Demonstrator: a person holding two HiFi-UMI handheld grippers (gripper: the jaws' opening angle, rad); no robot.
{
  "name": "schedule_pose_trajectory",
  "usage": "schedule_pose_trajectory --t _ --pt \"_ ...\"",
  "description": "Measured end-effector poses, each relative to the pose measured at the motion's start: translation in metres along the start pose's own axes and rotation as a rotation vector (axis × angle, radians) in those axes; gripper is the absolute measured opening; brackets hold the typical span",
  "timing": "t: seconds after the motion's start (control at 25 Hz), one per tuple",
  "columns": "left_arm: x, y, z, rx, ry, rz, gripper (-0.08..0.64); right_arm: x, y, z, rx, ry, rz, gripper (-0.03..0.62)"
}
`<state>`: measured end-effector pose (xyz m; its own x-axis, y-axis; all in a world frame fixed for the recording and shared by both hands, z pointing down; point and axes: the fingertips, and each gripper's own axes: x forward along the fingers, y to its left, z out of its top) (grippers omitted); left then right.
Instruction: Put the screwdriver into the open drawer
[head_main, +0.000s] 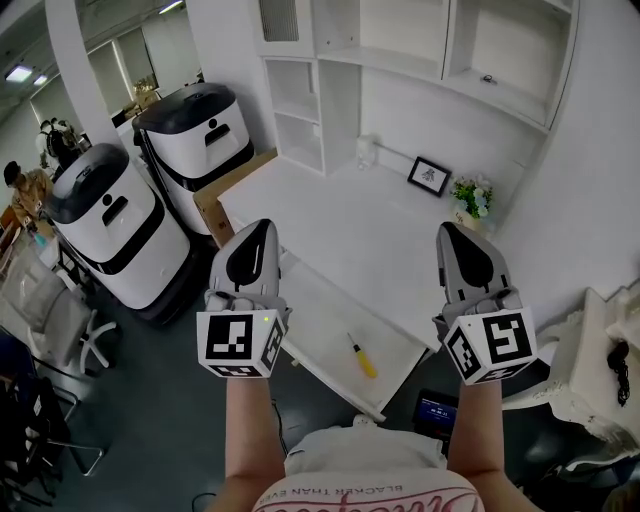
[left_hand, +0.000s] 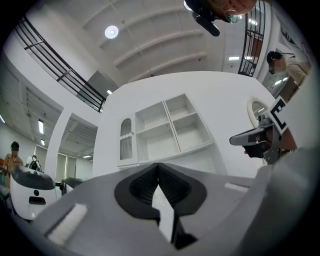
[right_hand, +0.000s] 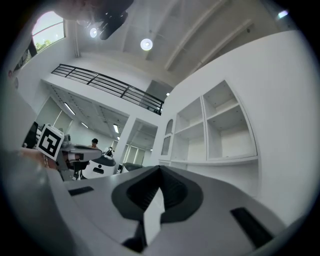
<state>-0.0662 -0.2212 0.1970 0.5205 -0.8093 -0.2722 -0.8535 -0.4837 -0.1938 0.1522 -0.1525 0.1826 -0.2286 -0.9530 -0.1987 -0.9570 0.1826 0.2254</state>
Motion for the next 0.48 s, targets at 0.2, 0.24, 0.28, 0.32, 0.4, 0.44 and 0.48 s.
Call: schedule_pose_trajectory --t 0.2,0.24,0.28,0.32,0.4,0.44,0.48 --pt "-0.006 0.001 0.005 0.010 -0.014 0.008 0.009 -0.003 0.006 -0.003 -0.016 0.017 0.009 0.006" --pt "-0.007 0.001 0.005 0.014 -0.017 0.010 0.009 -0.003 0.007 -0.003 -0.014 0.017 0.012 0.008" --pt "-0.007 0.002 0.006 0.017 -0.020 0.013 0.009 -0.002 0.008 -0.003 -0.012 0.016 0.013 0.007" --pt "-0.008 0.003 0.006 0.017 -0.022 0.014 0.009 -0.002 0.009 -0.004 -0.009 0.015 0.013 0.006" --pt "-0.009 0.004 0.006 0.014 -0.023 0.016 0.009 -0.001 0.011 -0.005 -0.005 0.014 0.010 0.006" --pt "-0.009 0.005 0.007 0.014 -0.023 0.016 0.009 -0.001 0.011 -0.006 -0.003 0.013 0.006 0.006" --pt "-0.010 0.006 0.007 0.015 -0.023 0.017 0.009 -0.001 0.011 -0.006 -0.002 0.012 0.001 0.007"
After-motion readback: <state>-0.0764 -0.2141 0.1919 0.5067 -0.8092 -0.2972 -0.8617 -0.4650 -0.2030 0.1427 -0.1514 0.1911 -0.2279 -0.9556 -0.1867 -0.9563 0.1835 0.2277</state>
